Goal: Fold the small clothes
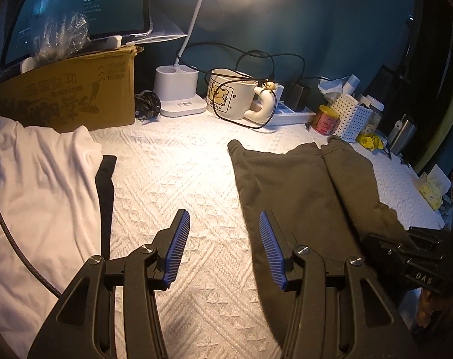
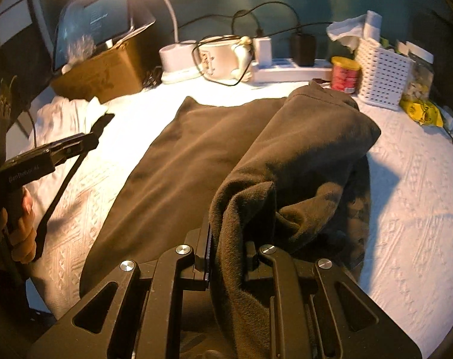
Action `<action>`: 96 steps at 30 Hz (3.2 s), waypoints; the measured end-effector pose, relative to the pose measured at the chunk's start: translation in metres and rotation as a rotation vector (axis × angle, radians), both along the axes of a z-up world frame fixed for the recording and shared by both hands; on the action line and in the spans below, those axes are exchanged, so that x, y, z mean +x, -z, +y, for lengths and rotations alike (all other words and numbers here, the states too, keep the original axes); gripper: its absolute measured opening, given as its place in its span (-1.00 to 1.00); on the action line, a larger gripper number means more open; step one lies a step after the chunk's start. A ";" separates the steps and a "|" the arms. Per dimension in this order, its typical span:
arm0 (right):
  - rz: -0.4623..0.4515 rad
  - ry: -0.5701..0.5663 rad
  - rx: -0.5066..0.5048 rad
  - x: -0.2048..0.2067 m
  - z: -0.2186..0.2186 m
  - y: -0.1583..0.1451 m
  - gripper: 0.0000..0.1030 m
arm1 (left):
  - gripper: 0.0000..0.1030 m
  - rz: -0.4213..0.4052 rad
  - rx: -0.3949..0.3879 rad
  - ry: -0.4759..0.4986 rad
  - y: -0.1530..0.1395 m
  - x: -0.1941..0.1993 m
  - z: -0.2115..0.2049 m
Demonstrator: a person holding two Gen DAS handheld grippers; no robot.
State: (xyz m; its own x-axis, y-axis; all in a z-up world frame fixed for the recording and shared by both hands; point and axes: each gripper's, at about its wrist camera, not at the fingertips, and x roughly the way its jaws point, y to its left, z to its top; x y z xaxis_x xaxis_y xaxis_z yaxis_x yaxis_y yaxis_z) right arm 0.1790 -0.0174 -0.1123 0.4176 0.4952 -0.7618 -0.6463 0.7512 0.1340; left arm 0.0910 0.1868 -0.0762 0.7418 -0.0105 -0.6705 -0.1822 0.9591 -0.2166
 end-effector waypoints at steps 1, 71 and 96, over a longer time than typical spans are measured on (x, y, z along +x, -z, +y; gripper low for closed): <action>0.015 -0.025 -0.016 -0.005 0.007 0.002 -0.66 | -0.06 0.002 0.000 0.001 0.000 0.000 0.000; 0.067 0.163 0.165 0.084 -0.173 0.027 0.21 | -0.92 0.141 0.402 0.242 -0.005 0.125 -0.158; 0.050 0.050 0.052 0.055 -0.086 0.018 0.20 | -0.81 0.139 0.105 -0.001 0.016 0.097 -0.026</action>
State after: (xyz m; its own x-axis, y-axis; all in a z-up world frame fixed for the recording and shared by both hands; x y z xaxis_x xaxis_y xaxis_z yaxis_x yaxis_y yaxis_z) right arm 0.2340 -0.1031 -0.1305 0.4050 0.5137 -0.7564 -0.5993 0.7739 0.2047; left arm 0.1880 0.1605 -0.0919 0.6420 0.0658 -0.7639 -0.2045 0.9749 -0.0880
